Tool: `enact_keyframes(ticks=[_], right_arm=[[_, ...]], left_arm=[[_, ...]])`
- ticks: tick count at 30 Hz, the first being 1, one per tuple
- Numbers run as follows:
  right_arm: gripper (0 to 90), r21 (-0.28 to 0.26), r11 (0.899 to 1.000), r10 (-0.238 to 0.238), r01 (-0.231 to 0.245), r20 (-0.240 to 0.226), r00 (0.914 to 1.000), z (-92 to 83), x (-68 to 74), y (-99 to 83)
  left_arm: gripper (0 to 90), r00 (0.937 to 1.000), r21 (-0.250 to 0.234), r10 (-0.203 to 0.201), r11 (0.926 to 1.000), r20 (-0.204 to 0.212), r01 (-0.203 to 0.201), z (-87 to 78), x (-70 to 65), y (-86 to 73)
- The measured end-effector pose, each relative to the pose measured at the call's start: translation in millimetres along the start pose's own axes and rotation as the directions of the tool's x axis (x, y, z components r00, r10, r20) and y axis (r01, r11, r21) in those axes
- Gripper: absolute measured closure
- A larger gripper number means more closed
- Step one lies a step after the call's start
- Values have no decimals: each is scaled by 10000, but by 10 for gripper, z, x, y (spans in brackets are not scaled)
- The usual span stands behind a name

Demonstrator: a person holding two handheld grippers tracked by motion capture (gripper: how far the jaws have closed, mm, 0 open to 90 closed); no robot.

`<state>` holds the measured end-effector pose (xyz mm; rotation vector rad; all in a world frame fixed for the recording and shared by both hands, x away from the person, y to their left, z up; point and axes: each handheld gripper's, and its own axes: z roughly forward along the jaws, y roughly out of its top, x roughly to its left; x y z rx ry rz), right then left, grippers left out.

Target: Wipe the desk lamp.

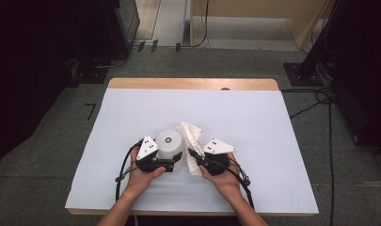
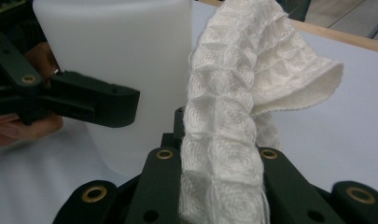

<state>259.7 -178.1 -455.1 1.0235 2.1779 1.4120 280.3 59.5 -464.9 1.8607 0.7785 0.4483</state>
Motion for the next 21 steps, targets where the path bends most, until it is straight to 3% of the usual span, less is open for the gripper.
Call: enact_keyframes(ticks=[4,10,15,18,21], right_arm=[[796,-119,9998,190,-186,308,9993,-38,-71,-4],[792,-151,9997,202,-198,293,9994,-49,-76,-8],[790,-178,9997,191,-184,403,9990,-63,-102,-7],[790,-224,9996,211,-199,520,9984,-72,-130,-12],[790,-190,9995,255,-246,524,9983,-80,-140,-15]], left_arm=[[84,9986,235,272,9994,-444,-261,38,-6,-46],[82,9990,199,221,9996,-377,-214,19,16,-78],[22,9978,-18,-345,9994,-572,345,-25,-26,-48],[22,9940,35,-487,9988,-982,493,-20,-88,-40],[22,9829,362,-626,9969,-1731,699,40,-185,-57]])
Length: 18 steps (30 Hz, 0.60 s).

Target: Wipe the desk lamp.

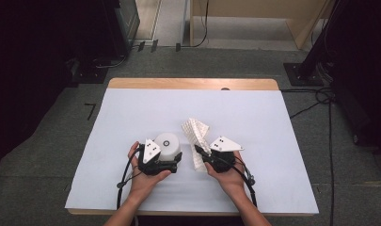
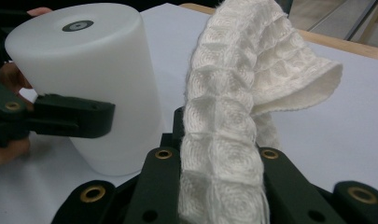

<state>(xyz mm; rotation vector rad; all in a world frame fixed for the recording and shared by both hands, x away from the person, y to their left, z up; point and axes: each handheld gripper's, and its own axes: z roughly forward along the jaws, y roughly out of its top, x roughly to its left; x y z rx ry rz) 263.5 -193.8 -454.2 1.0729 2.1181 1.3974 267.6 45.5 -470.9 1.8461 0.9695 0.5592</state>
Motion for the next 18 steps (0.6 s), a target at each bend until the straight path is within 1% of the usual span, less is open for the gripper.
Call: enact_keyframes(ticks=[2,3,4,5,6,7,9,10,11,12,13,14,16,18], right_arm=[[789,15,10000,6,-6,24,10000,-2,-6,-2],[789,24,10000,16,-16,36,10000,-1,-9,-5],[789,40,10000,14,-14,47,10000,1,-13,-9],[789,50,10000,-15,15,45,10000,5,-17,-14],[789,50,10000,-15,15,45,10000,5,-17,-14],[789,46,10000,-4,4,37,10000,12,-16,-20],[788,143,9999,28,-27,-59,10000,31,11,-35],[788,143,9999,28,-27,-59,10000,31,11,-35],[787,194,9998,-49,52,-153,9999,49,38,-44],[787,184,9998,-45,48,-177,9998,56,48,-47],[787,214,9998,-59,64,-206,9998,63,58,-50],[787,274,9996,-2,10,-312,9995,71,75,-56],[786,274,9996,74,-59,-548,9985,93,100,-66],[787,265,9996,147,-127,-774,9969,111,136,-71]], left_arm=[[23,9989,-52,-141,9999,-455,138,3,-58,-16],[39,9970,-77,-294,9996,-715,289,-1,-75,-14],[68,9955,-100,-425,9991,-853,418,-10,-82,-12],[74,9947,-105,-419,9991,-940,411,-12,-90,-14],[77,9947,-105,-419,9991,-940,411,-12,-90,-14],[77,9946,-145,-338,9994,-985,325,-18,-96,-19],[82,9962,-178,-343,9993,-806,330,-25,-77,-22],[82,9976,-213,-347,9992,-606,335,-27,-56,-20],[82,9991,-227,-391,9990,-147,388,-34,-16,-8],[82,9979,-413,-473,9979,447,491,-58,30,15],[83,9948,-647,-430,9967,921,491,-83,63,37],[82,9891,-815,-458,9950,1402,576,-109,89,65],[82,9765,-995,-485,9925,2099,706,-158,143,130],[83,9668,-1019,-566,9912,2490,843,-176,178,154]])
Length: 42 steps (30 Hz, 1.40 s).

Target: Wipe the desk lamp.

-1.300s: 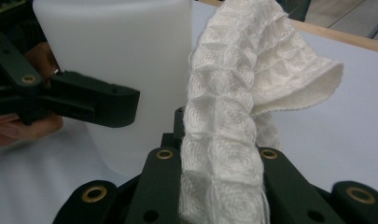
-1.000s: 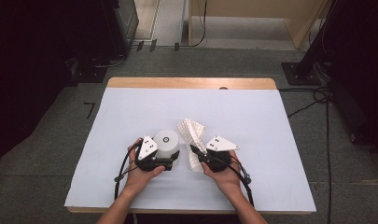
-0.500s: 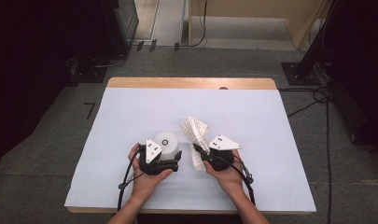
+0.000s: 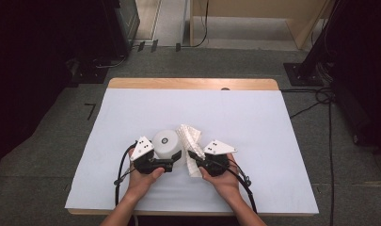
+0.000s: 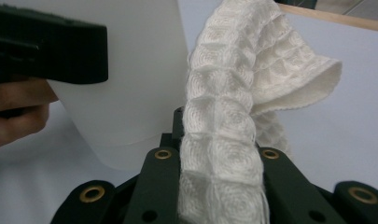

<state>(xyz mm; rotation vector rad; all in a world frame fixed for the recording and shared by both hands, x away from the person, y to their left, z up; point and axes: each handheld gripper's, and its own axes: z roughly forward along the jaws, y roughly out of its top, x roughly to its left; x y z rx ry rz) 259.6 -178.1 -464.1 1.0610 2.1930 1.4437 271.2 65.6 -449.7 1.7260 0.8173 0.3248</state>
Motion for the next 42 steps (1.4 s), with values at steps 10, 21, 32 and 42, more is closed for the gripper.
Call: enact_keyframes(ticks=[10,21,32,42], right_arm=[[791,-991,9943,-414,389,-232,9989,-174,127,161],[791,218,9995,-225,239,-610,9979,29,83,24],[792,-618,9971,-468,445,-348,9983,-131,77,150],[792,-355,9989,-296,294,-66,9995,-79,-9,84]], left_arm=[[83,9981,862,292,9957,542,-338,106,-3,-65],[83,9990,446,126,9989,424,-145,2,89,11],[83,9952,864,967,9915,163,-978,112,-4,-47],[83,9859,1182,1575,9816,-569,-1500,174,38,-130]])
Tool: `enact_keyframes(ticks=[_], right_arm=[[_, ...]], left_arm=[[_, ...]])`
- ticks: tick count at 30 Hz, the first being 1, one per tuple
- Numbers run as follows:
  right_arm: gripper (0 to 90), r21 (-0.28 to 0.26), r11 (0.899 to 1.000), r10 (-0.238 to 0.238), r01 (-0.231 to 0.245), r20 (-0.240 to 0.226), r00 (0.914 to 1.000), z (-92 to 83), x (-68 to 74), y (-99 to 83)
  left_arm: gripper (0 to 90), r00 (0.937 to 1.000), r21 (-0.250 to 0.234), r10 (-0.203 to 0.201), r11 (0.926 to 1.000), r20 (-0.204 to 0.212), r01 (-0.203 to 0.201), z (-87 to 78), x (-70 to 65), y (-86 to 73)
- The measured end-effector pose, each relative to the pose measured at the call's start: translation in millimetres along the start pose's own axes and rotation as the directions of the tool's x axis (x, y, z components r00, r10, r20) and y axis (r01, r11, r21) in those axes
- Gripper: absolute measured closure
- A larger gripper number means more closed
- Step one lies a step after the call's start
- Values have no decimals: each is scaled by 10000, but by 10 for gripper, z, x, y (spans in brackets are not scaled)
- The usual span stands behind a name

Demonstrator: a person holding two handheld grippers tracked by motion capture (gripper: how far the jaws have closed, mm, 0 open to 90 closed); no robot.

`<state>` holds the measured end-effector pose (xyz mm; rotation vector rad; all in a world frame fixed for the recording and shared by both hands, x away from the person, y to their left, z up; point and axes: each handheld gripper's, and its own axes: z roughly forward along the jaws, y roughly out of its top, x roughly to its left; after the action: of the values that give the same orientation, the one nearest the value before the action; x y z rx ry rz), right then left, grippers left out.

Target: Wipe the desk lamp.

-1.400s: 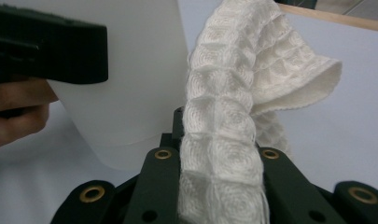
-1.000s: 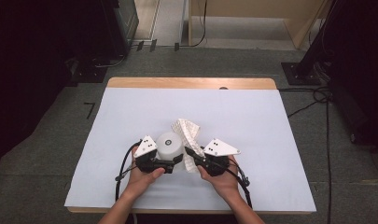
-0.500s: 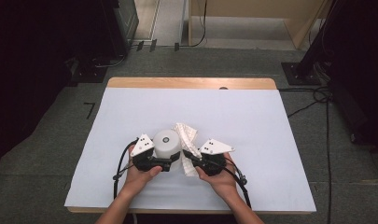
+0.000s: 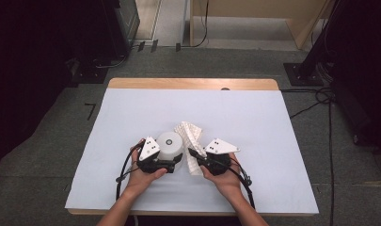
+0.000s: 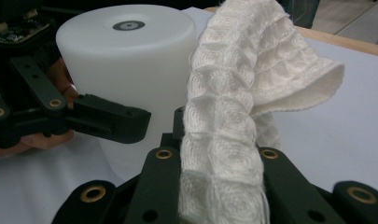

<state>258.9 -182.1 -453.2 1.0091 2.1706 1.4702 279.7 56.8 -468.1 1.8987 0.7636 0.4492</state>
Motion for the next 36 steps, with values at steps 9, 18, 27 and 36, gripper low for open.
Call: enact_keyframes(ticks=[9,18,27,36], right_arm=[[791,72,10000,52,-53,173,9998,-4,-56,-26],[791,184,9996,189,-195,307,9993,-2,-116,-56],[790,335,9994,106,-115,270,9996,43,-100,-90],[790,581,9983,56,-51,-86,9999,130,17,-137]], left_arm=[[35,9995,38,-194,9998,-268,195,-31,-19,-36],[25,9908,-286,-713,9972,-1149,685,-130,-135,3],[83,9703,336,-795,9954,-2286,894,-46,-274,-8],[85,9907,-464,-1330,9902,-279,1316,-187,-36,108]])
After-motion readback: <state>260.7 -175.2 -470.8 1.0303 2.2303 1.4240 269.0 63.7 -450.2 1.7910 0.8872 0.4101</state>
